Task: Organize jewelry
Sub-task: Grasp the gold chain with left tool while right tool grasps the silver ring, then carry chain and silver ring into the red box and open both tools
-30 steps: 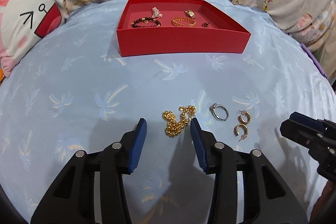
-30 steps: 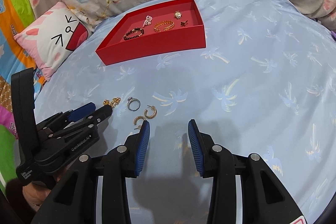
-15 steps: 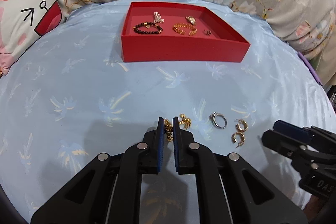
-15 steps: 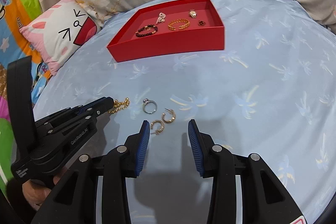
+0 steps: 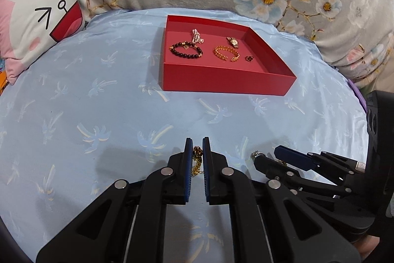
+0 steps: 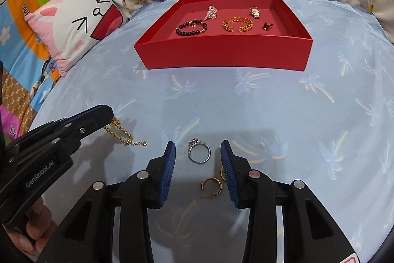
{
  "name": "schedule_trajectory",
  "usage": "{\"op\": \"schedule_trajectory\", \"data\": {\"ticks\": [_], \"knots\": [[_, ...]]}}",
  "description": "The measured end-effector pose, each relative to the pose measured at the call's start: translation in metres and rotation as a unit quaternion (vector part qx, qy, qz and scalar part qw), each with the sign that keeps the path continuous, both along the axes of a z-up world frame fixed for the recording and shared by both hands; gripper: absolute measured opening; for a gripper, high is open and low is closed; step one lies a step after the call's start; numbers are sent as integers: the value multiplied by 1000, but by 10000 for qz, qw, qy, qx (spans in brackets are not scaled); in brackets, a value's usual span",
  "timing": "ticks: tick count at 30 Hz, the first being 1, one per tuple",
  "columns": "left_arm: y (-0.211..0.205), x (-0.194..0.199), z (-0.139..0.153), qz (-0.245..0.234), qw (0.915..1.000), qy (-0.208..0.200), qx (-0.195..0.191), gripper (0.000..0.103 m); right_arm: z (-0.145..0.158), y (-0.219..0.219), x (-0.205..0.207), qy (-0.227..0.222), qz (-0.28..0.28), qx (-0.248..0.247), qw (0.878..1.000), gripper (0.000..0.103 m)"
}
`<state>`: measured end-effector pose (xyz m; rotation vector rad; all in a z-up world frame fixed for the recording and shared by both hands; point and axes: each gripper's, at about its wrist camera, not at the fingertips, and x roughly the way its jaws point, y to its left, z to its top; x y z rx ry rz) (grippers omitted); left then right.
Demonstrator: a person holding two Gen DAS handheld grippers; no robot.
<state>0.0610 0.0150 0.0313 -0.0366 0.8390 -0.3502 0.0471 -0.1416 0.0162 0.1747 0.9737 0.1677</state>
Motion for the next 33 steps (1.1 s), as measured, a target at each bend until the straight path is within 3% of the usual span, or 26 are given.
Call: {"op": "schedule_trajectory", "data": {"ticks": [8, 18, 23, 33], "knots": [[-1, 2, -6, -8, 9999, 104, -9, 7, -6, 8, 2, -53, 68, -348, 9994, 19], [1, 3, 4, -21, 9999, 90, -134, 7, 3, 1, -1, -168, 8, -282, 9995, 19], [6, 6, 28, -78, 9995, -28, -311, 7, 27, -15, -6, -386, -148, -117, 9991, 19], [0, 41, 109, -290, 9954, -729, -557, 7, 84, -64, 20, -933, -448, 118, 9946, 19]]}}
